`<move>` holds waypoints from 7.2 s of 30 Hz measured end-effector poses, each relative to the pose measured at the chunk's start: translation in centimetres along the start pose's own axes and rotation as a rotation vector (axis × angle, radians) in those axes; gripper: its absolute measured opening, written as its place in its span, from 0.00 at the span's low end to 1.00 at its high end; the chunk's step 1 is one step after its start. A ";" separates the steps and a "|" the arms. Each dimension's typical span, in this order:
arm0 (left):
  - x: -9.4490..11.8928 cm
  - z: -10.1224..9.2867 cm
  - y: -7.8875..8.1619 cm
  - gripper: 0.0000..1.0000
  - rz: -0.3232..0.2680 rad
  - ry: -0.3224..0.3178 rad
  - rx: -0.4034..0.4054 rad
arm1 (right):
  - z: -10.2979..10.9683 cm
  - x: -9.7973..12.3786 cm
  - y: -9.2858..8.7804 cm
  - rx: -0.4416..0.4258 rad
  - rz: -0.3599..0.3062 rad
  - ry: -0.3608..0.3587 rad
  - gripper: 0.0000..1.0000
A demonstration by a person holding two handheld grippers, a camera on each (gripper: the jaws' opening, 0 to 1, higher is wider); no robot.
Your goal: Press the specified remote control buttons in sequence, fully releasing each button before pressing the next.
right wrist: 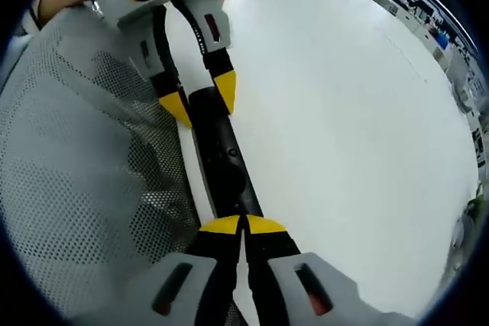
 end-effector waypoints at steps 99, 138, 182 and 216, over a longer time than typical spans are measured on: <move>0.3 -0.1 -0.3 0.24 -0.024 -0.002 0.024 | 1.5 -1.2 2.6 0.585 0.181 0.007 0.00; 0.3 -0.1 -0.3 0.24 -0.030 -0.003 0.028 | 0.8 -1.1 1.7 0.283 -0.008 0.014 0.00; 0.2 0.1 -0.3 0.24 -0.036 -0.009 0.025 | 1.1 -1.9 3.2 0.434 0.115 0.023 0.00; 0.2 0.0 -0.3 0.24 -0.043 -0.011 0.031 | 2.0 -2.3 4.2 0.622 0.137 0.002 0.00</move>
Point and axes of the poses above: the point that each gripper's makers call its tool centre point, and the gripper's own axes: x roughly backward along the fingers, z roughly to its left, y roughly out of its top, the point moved 6 cm from there along x, roughly backward along the fingers, and after that the axes turned 11 degrees about y, right-handed, at the moved point
